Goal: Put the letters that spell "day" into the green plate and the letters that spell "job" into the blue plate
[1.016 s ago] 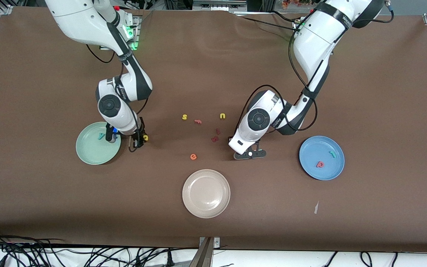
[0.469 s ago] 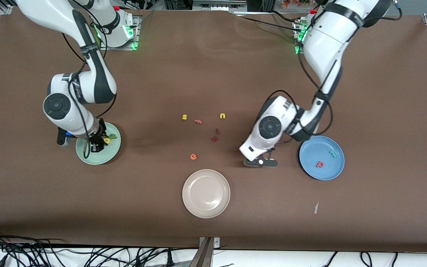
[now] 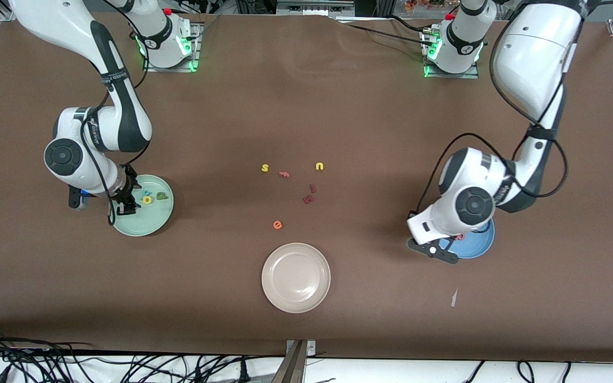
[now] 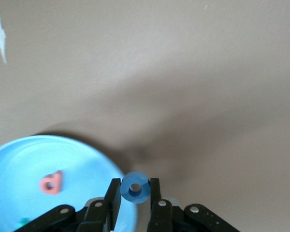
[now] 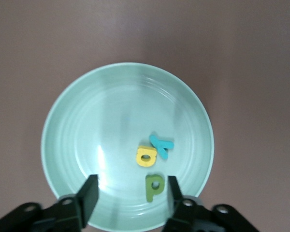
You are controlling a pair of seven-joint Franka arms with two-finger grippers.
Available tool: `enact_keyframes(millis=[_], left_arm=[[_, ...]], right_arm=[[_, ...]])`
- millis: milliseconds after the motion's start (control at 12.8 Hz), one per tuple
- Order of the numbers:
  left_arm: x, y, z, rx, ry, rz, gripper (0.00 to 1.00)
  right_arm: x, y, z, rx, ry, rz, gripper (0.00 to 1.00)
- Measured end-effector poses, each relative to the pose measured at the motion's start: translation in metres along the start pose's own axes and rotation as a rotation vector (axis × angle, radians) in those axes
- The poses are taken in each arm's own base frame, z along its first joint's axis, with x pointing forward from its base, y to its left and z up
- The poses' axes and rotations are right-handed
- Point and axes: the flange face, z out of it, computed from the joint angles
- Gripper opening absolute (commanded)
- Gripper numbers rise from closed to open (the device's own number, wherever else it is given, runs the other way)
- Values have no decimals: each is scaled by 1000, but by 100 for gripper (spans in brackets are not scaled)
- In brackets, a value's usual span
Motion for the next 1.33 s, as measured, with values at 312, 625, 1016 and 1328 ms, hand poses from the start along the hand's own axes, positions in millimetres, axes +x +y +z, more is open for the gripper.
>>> enact_keyframes(millis=[312,625,1016,1328], left_arm=[[-12,-38,8,-11,-17,160,33],[-18,-57,12,13,-30,216,65],[-19,-67,11,12,-26,206,100],[-27,-121,-24,27,38,119,100]], right_arm=[[35,1,-66,39,-14,-132,100],[77,11,-168,28,-31,-422,100],[137,49,-275,41,-62,-830,100],[147,71,-330,37,-98,-1157,100]])
